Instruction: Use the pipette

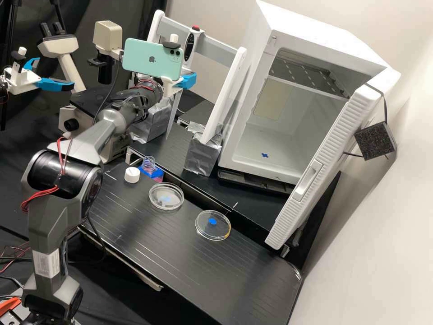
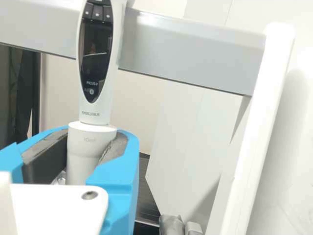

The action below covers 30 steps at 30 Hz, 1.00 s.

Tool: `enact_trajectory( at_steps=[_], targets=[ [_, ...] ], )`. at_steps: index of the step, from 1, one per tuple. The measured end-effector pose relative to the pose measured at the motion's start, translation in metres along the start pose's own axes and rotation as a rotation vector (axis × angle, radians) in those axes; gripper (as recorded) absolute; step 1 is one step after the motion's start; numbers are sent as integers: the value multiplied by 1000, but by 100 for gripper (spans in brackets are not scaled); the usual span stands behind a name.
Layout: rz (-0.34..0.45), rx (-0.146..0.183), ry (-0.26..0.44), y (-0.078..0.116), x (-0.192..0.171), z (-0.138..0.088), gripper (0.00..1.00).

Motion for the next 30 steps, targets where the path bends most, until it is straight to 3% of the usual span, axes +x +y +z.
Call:
enact_trajectory(
  at_steps=[18,25,30],
  targets=[
    [20,-11,-32,-3,-1,2,100],
    [-8,45,-43,-18,-11,15,100],
    [90,41,-69,-14,-40,28,100]
  ],
)
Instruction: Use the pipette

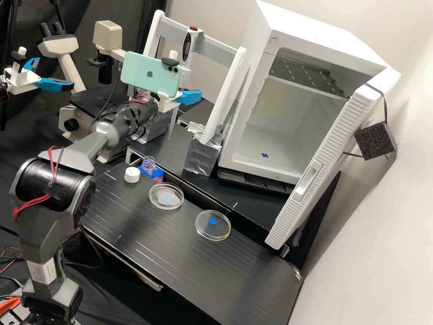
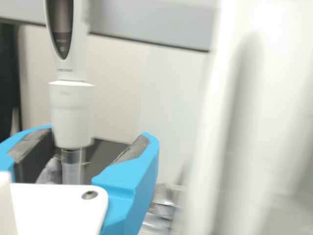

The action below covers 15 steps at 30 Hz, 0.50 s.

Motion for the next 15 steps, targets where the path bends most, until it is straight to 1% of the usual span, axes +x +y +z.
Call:
enact_trajectory(
  at_steps=[3,4,5,7,10,14,15],
  targets=[
    [111,9,-24,8,-19,12,100],
    [158,18,-29,11,-27,18,100],
    [188,13,-26,13,-31,21,100],
    [231,14,-25,14,-41,30,100],
    [239,17,-17,9,-48,42,100],
    [220,0,-21,1,-53,53,100],
    [214,0,-23,-1,-53,55,100]
  ],
)
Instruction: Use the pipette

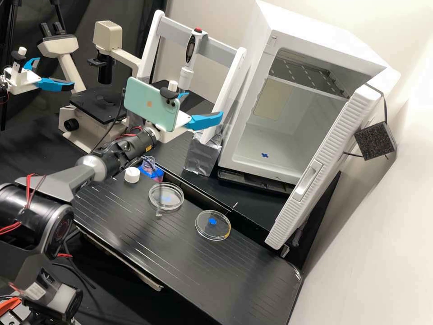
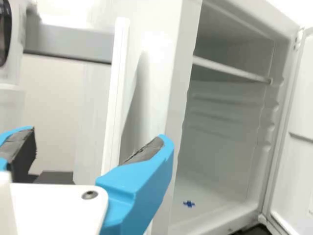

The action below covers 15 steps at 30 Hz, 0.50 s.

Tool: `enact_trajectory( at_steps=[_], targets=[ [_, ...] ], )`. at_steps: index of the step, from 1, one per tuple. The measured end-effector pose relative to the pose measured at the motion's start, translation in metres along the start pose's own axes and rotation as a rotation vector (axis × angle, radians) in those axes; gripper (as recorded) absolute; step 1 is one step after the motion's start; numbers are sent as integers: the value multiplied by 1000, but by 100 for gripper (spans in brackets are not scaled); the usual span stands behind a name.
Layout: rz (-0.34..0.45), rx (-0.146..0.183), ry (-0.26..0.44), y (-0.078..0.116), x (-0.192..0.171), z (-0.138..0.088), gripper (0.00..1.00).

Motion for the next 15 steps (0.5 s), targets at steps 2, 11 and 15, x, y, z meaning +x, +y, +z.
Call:
enact_trajectory(
  at_steps=[2,11,15],
  targets=[
    [0,0,-3,-1,-1,3,100],
    [97,121,41,-4,-14,23,100],
    [110,210,73,-4,-17,28,100]
  ],
)
